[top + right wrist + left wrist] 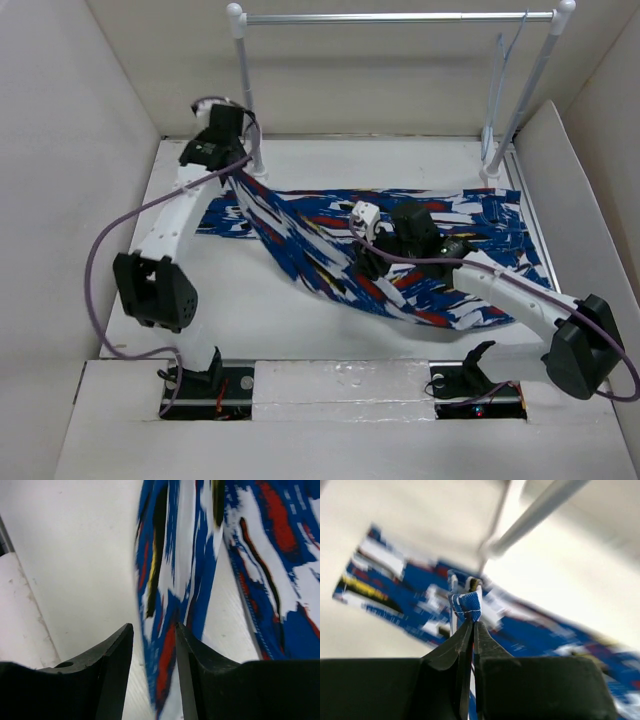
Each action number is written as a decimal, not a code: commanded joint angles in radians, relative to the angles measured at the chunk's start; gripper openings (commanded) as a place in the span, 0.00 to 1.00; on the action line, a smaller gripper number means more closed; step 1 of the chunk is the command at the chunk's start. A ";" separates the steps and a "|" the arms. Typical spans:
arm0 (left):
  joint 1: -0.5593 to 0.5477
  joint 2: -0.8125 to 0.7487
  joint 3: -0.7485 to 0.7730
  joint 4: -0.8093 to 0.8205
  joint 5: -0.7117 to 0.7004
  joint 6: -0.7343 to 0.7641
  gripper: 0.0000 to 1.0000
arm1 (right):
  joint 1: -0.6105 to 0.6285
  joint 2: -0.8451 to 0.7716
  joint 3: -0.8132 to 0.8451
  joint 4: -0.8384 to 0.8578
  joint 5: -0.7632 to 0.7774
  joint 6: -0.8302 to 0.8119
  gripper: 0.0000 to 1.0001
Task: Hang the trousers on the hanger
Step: Flatten out the trousers at the center of the board, then fold the trousers at the center of the board.
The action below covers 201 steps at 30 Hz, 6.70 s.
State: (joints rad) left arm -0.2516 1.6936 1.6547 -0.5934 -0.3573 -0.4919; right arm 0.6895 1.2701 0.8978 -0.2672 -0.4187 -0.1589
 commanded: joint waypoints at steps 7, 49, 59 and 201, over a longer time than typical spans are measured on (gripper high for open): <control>0.121 -0.397 -0.242 -0.042 -0.045 -0.198 0.00 | -0.056 -0.100 0.021 -0.003 -0.015 -0.005 0.45; 0.341 -1.255 -0.518 -0.286 -0.134 -0.304 0.50 | 0.324 0.914 0.730 0.011 -0.154 -0.125 0.61; 0.341 -1.226 -0.578 -0.224 0.023 -0.309 0.44 | 0.334 1.115 0.888 0.115 -0.170 0.005 0.61; 0.557 -0.769 -1.075 0.350 0.626 -0.267 0.00 | -1.373 -0.084 -0.086 -0.452 0.505 0.357 0.76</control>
State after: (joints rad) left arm 0.3508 0.9436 0.5335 -0.2466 0.2649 -0.7582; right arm -0.6495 1.1950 0.8413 -0.6689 0.0463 0.1383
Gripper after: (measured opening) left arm 0.007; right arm 0.766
